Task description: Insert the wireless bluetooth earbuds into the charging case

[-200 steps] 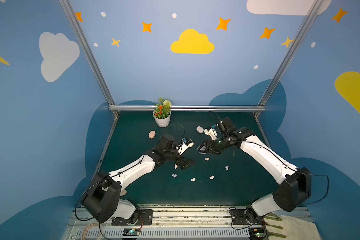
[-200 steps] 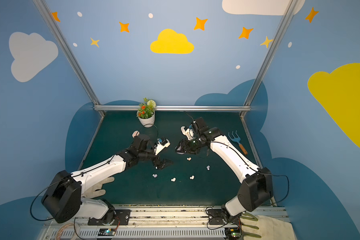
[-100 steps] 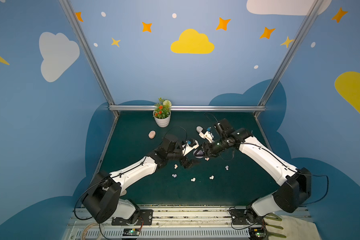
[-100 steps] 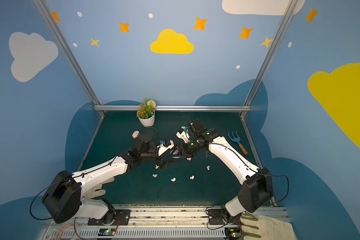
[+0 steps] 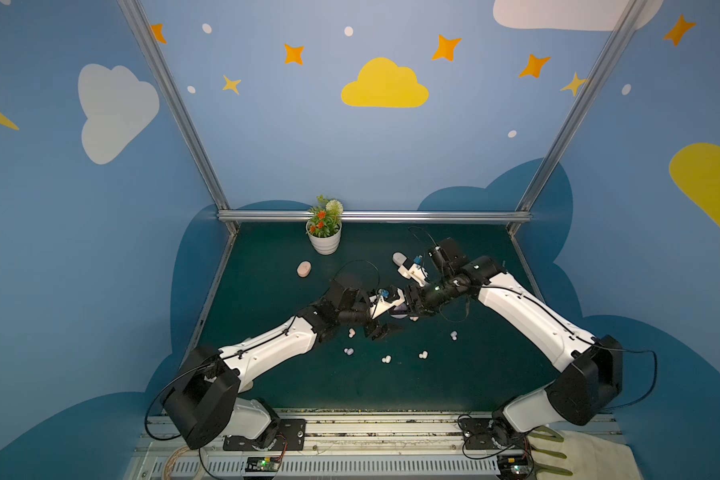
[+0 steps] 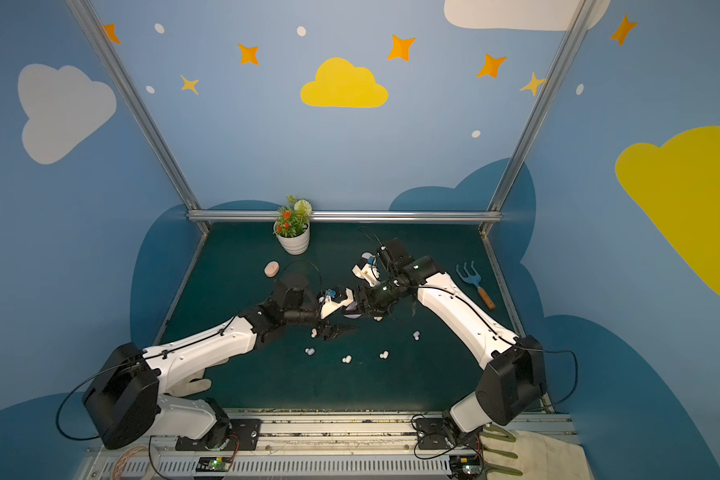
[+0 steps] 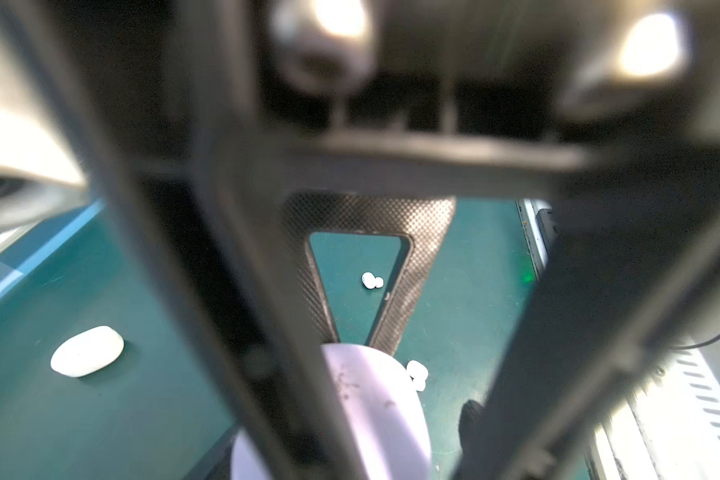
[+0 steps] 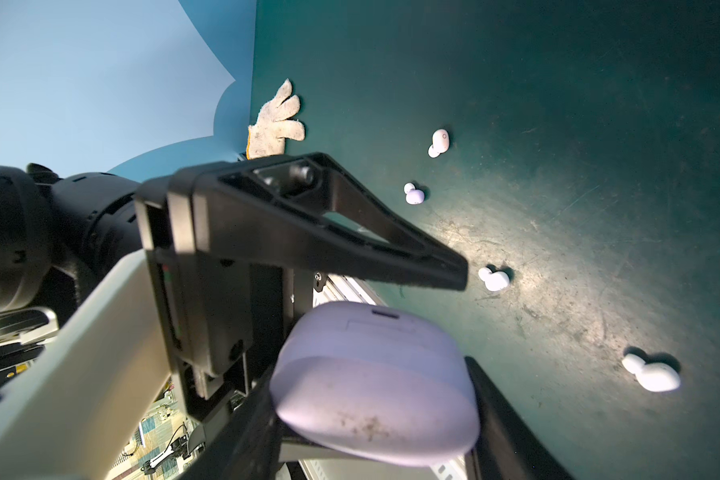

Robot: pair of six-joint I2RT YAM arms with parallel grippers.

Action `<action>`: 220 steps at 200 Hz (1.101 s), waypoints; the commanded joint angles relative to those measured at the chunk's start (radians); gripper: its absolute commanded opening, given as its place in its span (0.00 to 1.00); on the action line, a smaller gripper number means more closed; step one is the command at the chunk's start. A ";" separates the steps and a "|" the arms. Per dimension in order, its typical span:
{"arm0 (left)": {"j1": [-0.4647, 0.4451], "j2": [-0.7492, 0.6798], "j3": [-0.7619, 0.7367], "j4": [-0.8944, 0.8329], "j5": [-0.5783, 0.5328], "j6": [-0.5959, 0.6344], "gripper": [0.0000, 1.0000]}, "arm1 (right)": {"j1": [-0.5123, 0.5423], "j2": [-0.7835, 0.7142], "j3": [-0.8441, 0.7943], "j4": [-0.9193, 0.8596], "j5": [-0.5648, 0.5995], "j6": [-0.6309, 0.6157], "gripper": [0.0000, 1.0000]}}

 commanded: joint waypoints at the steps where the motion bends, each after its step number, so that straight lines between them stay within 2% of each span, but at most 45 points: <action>1: -0.004 -0.024 -0.011 0.024 -0.005 0.012 0.68 | 0.001 -0.008 0.005 -0.015 -0.005 -0.011 0.48; 187: -0.013 -0.025 -0.019 0.039 -0.004 0.003 0.42 | -0.002 -0.016 -0.005 -0.001 -0.018 0.008 0.46; 220: -0.012 -0.028 -0.019 0.047 -0.008 -0.007 0.38 | -0.002 -0.016 -0.005 0.000 -0.023 0.011 0.50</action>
